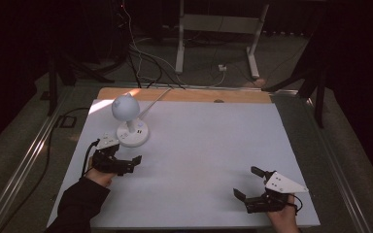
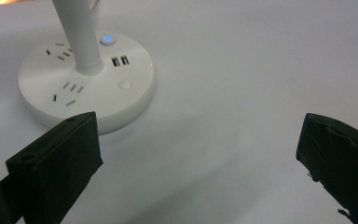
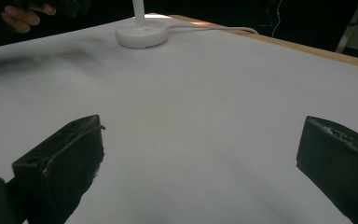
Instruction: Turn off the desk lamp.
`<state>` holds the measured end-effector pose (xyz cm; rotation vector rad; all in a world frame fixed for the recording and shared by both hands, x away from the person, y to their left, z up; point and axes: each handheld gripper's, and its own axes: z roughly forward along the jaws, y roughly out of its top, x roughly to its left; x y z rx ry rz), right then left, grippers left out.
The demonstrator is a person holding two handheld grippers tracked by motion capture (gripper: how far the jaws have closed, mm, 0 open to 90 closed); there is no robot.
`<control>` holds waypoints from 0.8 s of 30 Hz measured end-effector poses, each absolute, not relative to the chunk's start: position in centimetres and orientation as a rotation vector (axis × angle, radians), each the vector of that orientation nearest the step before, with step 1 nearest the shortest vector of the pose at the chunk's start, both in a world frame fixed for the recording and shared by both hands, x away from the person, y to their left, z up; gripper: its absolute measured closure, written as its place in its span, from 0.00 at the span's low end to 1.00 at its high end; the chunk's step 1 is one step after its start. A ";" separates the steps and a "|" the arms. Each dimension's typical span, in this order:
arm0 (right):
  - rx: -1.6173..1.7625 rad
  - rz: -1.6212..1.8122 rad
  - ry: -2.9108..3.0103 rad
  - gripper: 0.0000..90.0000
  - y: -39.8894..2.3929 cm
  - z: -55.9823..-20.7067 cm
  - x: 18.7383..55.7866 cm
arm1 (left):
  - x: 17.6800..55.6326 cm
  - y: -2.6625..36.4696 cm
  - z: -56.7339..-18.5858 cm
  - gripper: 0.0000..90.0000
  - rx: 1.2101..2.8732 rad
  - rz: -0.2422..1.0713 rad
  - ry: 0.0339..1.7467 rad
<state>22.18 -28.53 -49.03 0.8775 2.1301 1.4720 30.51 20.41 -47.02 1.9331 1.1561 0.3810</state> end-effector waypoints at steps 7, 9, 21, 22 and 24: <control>0.878 1.470 2.131 0.00 -28.5 -49.0 22.1 | 29.2 20.6 -47.9 0.01 1.962 0.361 1.150; 0.880 1.469 2.134 0.00 -28.5 -49.0 22.1 | 28.7 20.6 -48.2 0.01 1.971 0.358 1.149; 0.882 1.460 2.143 0.00 -28.4 -49.2 22.2 | 26.2 21.0 -49.4 0.01 1.994 0.343 1.093; 0.882 1.458 2.145 0.00 -28.4 -49.2 22.2 | 25.9 21.0 -49.5 0.01 1.998 0.352 1.086; 0.883 1.458 2.147 0.00 -28.4 -49.2 22.2 | 25.7 21.2 -49.8 0.01 1.987 0.344 1.074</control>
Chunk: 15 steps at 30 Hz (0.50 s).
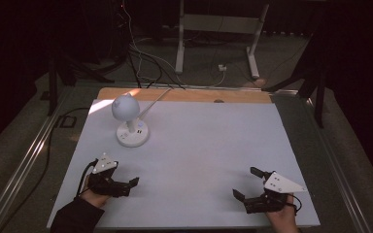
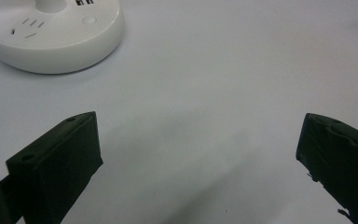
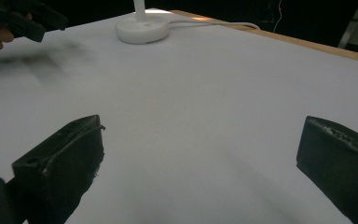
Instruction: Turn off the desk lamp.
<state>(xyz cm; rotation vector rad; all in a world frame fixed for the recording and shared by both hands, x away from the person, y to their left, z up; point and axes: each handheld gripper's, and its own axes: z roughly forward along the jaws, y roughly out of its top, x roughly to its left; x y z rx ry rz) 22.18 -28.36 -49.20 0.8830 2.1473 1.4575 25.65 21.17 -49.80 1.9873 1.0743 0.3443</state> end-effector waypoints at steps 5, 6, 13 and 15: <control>0.885 1.456 2.150 0.00 -28.3 -49.2 22.2 | 25.2 21.3 -50.4 0.01 1.993 0.353 1.044; 0.881 1.456 2.149 0.00 -28.3 -49.2 22.2 | 25.2 21.3 -50.5 0.01 1.999 0.350 1.048; 0.879 1.455 2.150 0.00 -28.3 -49.2 22.2 | 25.2 21.0 -50.7 0.01 2.007 0.353 1.041; 0.882 1.455 2.151 0.00 -28.3 -49.2 22.2 | 25.2 21.1 -50.6 0.01 2.005 0.353 1.045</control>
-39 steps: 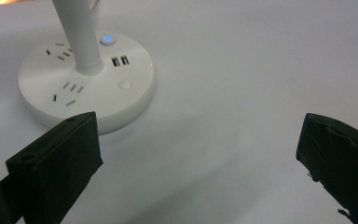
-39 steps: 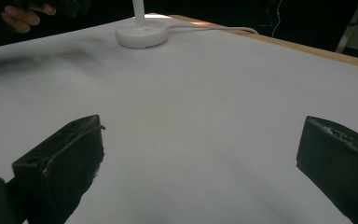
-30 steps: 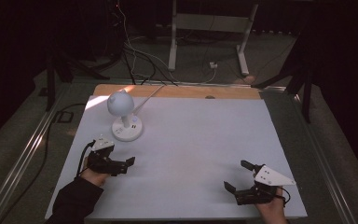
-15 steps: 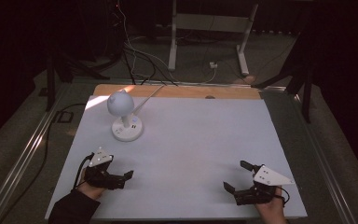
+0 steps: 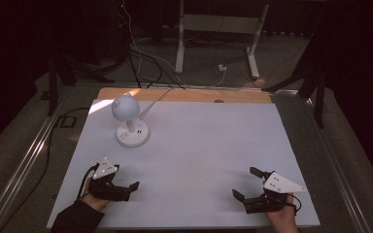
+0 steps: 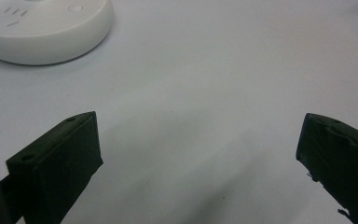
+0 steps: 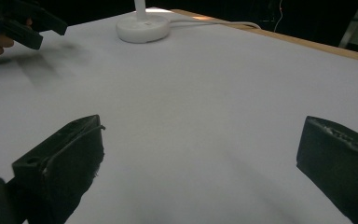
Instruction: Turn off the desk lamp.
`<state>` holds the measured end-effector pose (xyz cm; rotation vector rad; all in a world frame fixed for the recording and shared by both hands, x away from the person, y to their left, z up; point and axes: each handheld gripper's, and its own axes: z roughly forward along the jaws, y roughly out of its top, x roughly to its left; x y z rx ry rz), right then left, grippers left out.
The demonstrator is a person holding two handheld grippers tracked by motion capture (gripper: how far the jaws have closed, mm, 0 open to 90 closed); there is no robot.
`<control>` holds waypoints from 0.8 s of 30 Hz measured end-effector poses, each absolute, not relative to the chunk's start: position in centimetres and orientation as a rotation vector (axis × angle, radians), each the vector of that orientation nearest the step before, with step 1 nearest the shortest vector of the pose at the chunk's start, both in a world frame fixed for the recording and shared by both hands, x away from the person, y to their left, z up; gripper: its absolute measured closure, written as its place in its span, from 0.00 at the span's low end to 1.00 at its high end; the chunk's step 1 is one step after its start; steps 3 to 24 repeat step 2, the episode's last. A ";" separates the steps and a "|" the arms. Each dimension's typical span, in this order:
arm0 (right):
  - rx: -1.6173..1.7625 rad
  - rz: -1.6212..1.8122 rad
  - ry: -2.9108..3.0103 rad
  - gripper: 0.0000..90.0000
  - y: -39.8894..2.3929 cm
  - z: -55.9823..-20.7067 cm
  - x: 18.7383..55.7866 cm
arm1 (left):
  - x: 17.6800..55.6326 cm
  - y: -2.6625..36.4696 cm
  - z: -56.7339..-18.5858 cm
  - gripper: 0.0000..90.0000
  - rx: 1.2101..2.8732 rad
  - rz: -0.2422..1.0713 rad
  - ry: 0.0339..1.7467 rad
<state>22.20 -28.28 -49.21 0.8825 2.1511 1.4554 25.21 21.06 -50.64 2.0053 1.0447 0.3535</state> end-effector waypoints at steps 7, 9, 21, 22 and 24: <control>0.882 1.454 2.153 0.00 -28.3 -49.2 22.2 | 25.2 21.1 -50.6 0.01 2.003 0.350 1.044; 0.882 1.454 2.153 0.00 -28.3 -49.2 22.2 | 25.2 21.1 -50.6 0.01 2.003 0.350 1.044; 0.882 1.454 2.153 0.00 -28.3 -49.2 22.2 | 25.2 21.1 -50.6 0.01 2.003 0.350 1.044; 0.882 1.454 2.153 0.00 -28.3 -49.2 22.2 | 25.2 21.1 -50.6 0.01 2.003 0.350 1.044; 0.882 1.454 2.153 0.00 -28.3 -49.2 22.2 | 25.2 21.1 -50.6 0.01 2.003 0.350 1.044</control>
